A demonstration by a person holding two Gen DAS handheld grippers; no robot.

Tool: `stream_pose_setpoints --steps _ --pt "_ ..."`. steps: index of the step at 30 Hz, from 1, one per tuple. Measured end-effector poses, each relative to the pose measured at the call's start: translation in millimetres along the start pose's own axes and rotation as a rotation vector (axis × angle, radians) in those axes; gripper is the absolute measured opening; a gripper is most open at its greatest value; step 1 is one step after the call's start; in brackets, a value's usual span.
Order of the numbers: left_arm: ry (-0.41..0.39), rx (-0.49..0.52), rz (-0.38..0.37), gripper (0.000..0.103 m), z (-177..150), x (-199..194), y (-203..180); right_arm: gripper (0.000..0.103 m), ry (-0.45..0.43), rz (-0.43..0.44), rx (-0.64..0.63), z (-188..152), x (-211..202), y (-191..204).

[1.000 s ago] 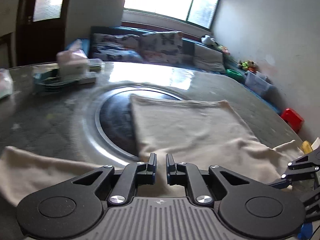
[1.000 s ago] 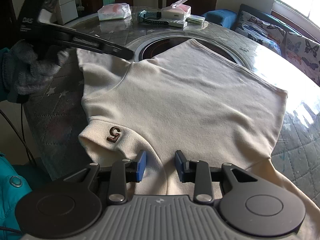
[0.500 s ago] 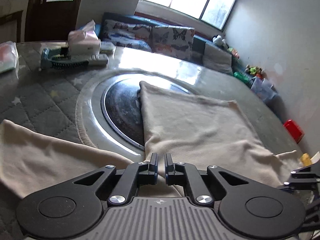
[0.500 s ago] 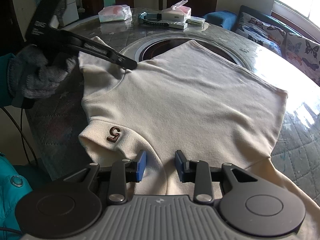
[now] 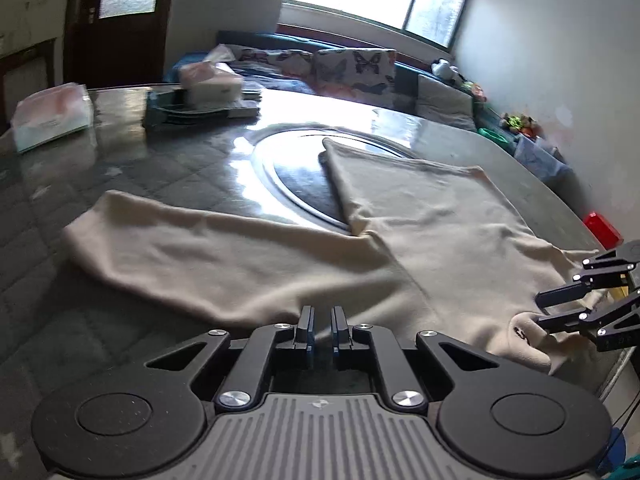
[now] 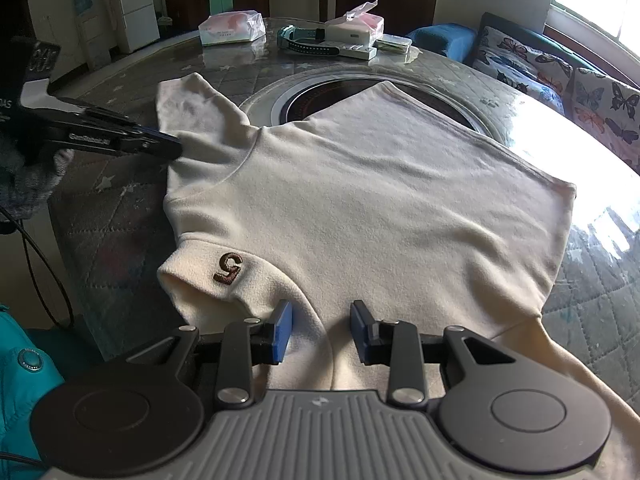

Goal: Fold clothes

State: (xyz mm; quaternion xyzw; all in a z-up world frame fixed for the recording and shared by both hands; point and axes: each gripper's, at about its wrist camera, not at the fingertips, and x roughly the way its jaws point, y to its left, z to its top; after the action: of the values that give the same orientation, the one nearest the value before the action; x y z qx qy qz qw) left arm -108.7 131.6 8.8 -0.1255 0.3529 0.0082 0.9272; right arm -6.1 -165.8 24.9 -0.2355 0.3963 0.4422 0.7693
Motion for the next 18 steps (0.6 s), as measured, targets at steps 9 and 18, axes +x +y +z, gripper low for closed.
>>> stream_pose_setpoints --steps 9,18 --pt "-0.051 -0.195 0.207 0.040 10.7 -22.0 48.0 0.035 -0.016 -0.023 -0.026 10.6 -6.5 2.9" --pt "-0.108 -0.357 0.372 0.041 25.1 -13.5 87.8 0.035 -0.034 -0.001 -0.059 25.2 -2.3 14.6"
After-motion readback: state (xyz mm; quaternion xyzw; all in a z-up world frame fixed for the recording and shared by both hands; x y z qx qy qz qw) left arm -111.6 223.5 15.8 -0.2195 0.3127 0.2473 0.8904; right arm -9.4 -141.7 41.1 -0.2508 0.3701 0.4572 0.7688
